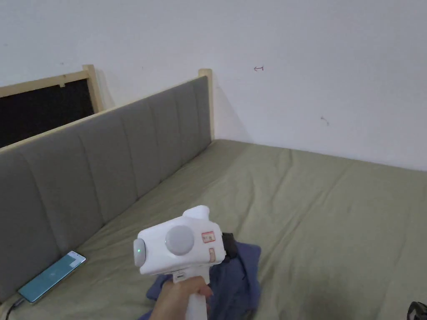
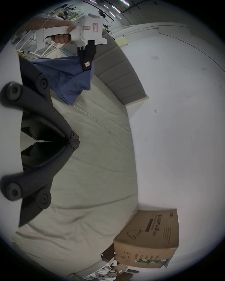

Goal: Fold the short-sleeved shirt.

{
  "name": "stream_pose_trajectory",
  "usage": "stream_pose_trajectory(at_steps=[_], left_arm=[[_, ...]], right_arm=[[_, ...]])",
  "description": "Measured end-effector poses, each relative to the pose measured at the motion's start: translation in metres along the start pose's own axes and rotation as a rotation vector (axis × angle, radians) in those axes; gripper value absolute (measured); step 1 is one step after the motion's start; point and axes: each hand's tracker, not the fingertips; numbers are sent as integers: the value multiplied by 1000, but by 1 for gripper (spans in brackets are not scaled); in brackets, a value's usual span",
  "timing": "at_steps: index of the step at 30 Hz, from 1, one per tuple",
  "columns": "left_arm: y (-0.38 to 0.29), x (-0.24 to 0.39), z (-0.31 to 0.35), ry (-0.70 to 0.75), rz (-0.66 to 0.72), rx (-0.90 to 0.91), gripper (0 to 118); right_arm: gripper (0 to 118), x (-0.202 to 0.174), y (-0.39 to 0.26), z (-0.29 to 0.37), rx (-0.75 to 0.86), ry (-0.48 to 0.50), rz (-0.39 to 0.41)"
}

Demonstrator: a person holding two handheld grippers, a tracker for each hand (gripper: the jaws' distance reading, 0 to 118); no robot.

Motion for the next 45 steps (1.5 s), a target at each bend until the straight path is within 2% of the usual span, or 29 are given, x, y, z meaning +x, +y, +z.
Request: stream_pose_trajectory(at_steps=[7, 10, 13, 15, 19, 20, 21, 22, 23, 24, 25, 27, 31, 32, 33, 34, 35, 36, 37, 39, 42, 45], left_arm=[[-3, 174, -8, -367, -185, -16, 3], [-22, 249, -14, -519, -307, -44, 3], [-66, 298, -43, -613, -312, -129, 3], [-116, 309, -74, -548, -292, -254, 3], [-230, 298, -139, -410, -386, -520, 3], [-254, 291, -153, -370, -364, -588, 6], [-268, 285, -163, -360, -366, -653, 15], [-278, 279, -171, -348, -344, -739, 34], [-286, 271, -176, -378, -304, -794, 78], [-287, 269, -176, -400, -311, -808, 102], [-283, 268, -171, -433, -313, -773, 112], [-264, 271, -151, -433, -345, -667, 112], [-213, 262, -115, -462, -509, -578, 112], [-201, 251, -104, -466, -537, -533, 108], [-191, 239, -93, -430, -558, -492, 100], [-182, 223, -83, -398, -569, -449, 83], [-176, 205, -75, -373, -564, -419, 45], [-171, 188, -70, -315, -557, -394, 11], [-167, 168, -67, -254, -529, -390, 0], [-162, 126, -69, -134, -462, -404, 0], [-144, 73, -70, -46, -328, -410, 0], [-112, 29, -77, 13, -182, -320, 1]], right_arm=[[0, 60, 22, 61, 139, -172, -58], [0, 94, 29, 91, 192, -256, -110], [0, 127, 28, 122, 241, -363, -156], [0, 149, 24, 138, 240, -412, -196], [0, 186, 4, 157, 197, -508, -256], [0, 194, -2, 160, 177, -520, -267], [0, 198, -7, 161, 156, -533, -277], [0, 203, -12, 161, 140, -536, -279], [0, 207, -17, 161, 124, -536, -275], [0, 208, -19, 160, 106, -544, -274], [0, 209, -22, 156, 84, -552, -273], [0, 210, -24, 148, 68, -551, -276], [0, 189, -19, 129, 47, -485, -258], [0, 181, -18, 123, 35, -463, -226], [0, 176, -17, 117, 24, -450, -200], [0, 170, -16, 110, 15, -436, -176], [0, 163, -17, 103, 11, -418, -159], [0, 158, -17, 96, 3, -400, -155], [0, 154, -18, 87, -9, -386, -161], [0, 143, -20, 73, -33, -335, -158], [0, 128, -22, 56, -61, -299, -112], [0, 120, -22, 42, -80, -287, -77]])
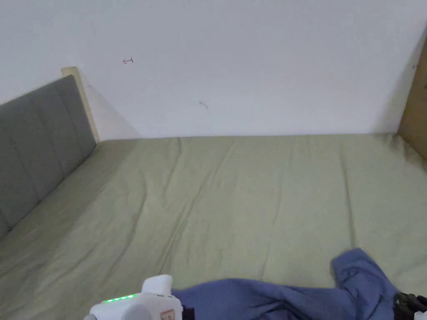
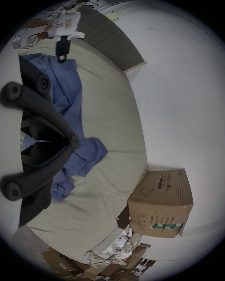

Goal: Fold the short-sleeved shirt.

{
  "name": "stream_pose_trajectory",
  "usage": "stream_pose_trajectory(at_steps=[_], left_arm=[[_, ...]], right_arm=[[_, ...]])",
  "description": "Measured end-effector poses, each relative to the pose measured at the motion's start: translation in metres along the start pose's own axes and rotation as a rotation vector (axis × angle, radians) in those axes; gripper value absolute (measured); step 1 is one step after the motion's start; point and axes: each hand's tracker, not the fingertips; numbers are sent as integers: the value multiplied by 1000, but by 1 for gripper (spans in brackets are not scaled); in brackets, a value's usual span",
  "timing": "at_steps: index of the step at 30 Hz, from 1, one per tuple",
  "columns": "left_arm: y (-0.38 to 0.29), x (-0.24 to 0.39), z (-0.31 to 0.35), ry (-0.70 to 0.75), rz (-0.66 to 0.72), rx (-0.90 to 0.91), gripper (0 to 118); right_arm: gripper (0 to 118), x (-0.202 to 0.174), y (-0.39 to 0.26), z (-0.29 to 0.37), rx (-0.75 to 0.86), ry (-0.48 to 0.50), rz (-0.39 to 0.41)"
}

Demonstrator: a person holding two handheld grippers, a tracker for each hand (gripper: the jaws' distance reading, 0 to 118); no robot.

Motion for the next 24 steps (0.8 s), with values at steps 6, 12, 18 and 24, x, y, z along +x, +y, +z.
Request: stream_pose_trajectory(at_steps=[6, 12, 18, 24], left_arm=[[66, -44, -22, 35, 32, 15, 111], [73, -64, -97, 200, 50, -161, 100], [54, -36, -91, 370, -39, -30, 26], [65, -39, -67, 314, 28, -33, 3]], right_arm=[[0, 0, 0, -17, -28, -7, -16], [0, 17, -6, -30, -74, -59, -16], [0, 38, -7, -39, -100, -97, -75], [0, 63, 17, -61, -92, -73, -81]])
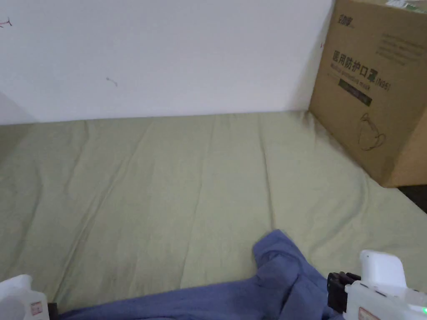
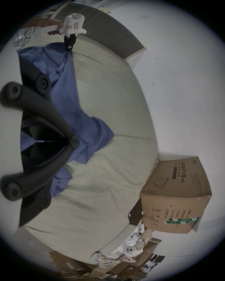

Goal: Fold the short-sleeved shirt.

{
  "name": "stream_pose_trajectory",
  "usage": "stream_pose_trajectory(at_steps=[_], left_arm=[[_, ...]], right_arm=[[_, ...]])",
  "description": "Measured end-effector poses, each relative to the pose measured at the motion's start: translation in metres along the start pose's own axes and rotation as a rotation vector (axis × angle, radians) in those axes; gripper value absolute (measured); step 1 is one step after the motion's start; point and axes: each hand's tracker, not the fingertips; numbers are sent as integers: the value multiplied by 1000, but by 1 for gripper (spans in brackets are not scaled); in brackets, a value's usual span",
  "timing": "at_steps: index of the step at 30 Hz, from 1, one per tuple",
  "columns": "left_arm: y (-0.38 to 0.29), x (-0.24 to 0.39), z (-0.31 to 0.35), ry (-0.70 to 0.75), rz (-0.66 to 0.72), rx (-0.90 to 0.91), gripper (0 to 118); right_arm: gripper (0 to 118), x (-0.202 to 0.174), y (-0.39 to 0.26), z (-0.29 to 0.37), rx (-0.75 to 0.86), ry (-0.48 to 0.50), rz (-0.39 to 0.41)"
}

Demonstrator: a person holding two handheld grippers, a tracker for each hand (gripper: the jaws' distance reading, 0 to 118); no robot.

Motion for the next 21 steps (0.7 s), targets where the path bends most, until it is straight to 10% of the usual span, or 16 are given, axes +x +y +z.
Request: stream_pose_trajectory(at_steps=[4, 8, 13, 16, 19, 21], left_arm=[[7, -2, 39, -70, 5, 54, 3], [13, -4, 72, -129, 7, 145, 3], [11, 0, 82, -118, -44, 151, 3], [11, 0, 75, -105, -54, 136, 3], [11, -1, 70, -89, -60, 120, 3], [11, 0, 72, -93, -62, 122, 3]], right_arm=[[1, 3, 43, -35, -76, -40, 150], [93, 8, 69, -102, -202, 1, 285], [92, 13, 53, -194, -494, -96, 423], [81, 31, 31, -200, -478, -45, 186], [58, 19, 39, -195, -475, -70, 226], [16, 13, 42, -189, -479, -79, 263]])
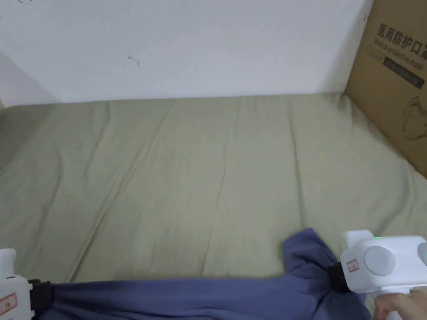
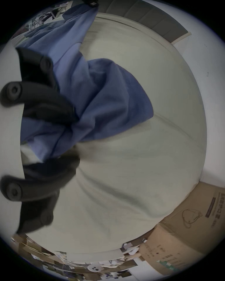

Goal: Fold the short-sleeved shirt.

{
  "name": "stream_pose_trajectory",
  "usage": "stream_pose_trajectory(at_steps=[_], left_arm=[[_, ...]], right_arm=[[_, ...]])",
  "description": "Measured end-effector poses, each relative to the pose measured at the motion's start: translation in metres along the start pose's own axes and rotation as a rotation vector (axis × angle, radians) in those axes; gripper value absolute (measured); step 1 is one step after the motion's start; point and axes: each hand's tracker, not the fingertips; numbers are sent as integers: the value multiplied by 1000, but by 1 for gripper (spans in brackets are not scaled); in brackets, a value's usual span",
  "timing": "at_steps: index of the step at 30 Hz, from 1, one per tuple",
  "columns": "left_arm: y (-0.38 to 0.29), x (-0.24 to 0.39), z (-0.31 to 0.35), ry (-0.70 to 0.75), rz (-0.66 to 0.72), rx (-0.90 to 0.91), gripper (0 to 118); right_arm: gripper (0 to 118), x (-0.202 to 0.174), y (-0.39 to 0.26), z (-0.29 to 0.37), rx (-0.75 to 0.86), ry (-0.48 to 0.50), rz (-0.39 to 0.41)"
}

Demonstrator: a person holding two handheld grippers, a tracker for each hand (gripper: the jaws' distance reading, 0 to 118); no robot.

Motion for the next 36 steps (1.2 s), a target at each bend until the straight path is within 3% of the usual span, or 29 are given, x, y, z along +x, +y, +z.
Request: stream_pose_trajectory(at_steps=[1, 4, 6, 8, 14, 18, 21, 25, 29, 36], left_arm=[[1, -1, 1, 1, 1, 3, 3], [6, 2, 8, 9, -22, 11, 3], [12, 2, 17, 13, -38, 29, 3], [21, 1, 31, 5, -40, 53, 3], [63, -5, 88, -13, -28, 194, 3], [95, -1, 134, 2, -65, 301, 3], [124, 4, 163, 8, -87, 362, 3], [169, 16, 199, 28, -94, 453, 3], [221, 29, 226, 87, -96, 537, 3], [328, 43, 249, 139, -107, 654, 3]], right_arm=[[10, -2, 2, 3, 6, -4, 4], [7, -2, 6, 10, 1, 26, 15], [7, 4, 8, 23, 22, 103, -21], [7, 8, 10, 53, 86, 167, -103], [7, 24, 36, 171, 306, 246, -103], [7, 34, 55, 254, 448, 245, -73], [7, 45, 83, 305, 521, 292, -104], [7, 37, 120, 360, 613, 229, -54], [7, 32, 162, 405, 646, 267, -65], [7, 15, 257, 471, 767, 247, -91]])
